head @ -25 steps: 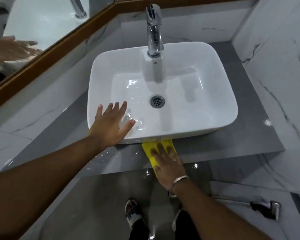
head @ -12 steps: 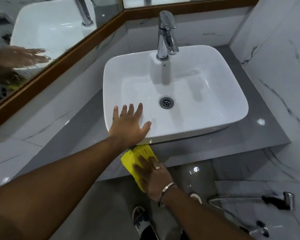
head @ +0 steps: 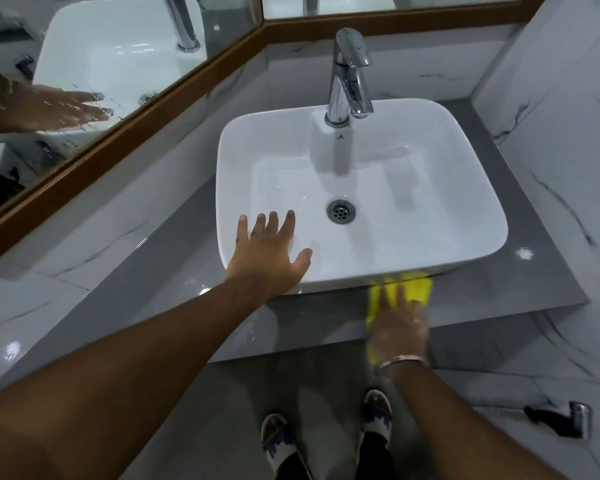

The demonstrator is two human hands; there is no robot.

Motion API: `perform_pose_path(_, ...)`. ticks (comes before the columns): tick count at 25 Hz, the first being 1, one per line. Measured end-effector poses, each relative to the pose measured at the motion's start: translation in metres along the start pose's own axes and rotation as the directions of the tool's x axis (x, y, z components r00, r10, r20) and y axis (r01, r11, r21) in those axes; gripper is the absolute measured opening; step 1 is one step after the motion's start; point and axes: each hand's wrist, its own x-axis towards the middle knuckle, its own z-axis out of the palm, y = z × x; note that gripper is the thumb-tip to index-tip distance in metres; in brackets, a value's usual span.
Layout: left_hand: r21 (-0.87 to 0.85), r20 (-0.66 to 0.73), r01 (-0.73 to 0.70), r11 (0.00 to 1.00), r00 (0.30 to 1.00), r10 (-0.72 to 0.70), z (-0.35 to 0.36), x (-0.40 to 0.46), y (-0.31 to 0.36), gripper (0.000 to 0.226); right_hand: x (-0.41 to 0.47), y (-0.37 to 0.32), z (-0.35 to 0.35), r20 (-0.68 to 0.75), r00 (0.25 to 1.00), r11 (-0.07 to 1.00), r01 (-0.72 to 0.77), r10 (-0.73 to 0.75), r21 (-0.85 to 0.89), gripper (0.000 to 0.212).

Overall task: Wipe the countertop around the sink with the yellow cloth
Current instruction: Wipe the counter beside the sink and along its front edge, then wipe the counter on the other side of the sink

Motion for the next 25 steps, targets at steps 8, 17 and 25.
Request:
perform_pose_path(8,-0.007,0.017,0.006,1.000,1.000,-0.006,-0.001,0.000,-0.002,0.075,-0.003,0.004,-0.059,0.074,0.892,0.883,0.425,-0.446,0.198,0.041)
perform_pose_path(17,0.052,-0.057,0.043,0.998,0.998,-0.040,-0.009,-0.002,0.002,0.074,0.100,0.064,-0.118,0.007,0.967,0.955,0.253,-0.255,-0.153,0.079)
perform_pose_path(25,-0.124,0.001,-0.139,0.982,0.990,0.141,0.089,-0.104,0.084,0.060,0.103,0.058,-0.116,0.055,0.953,0.938,0.304,-0.299,-0.168,0.070)
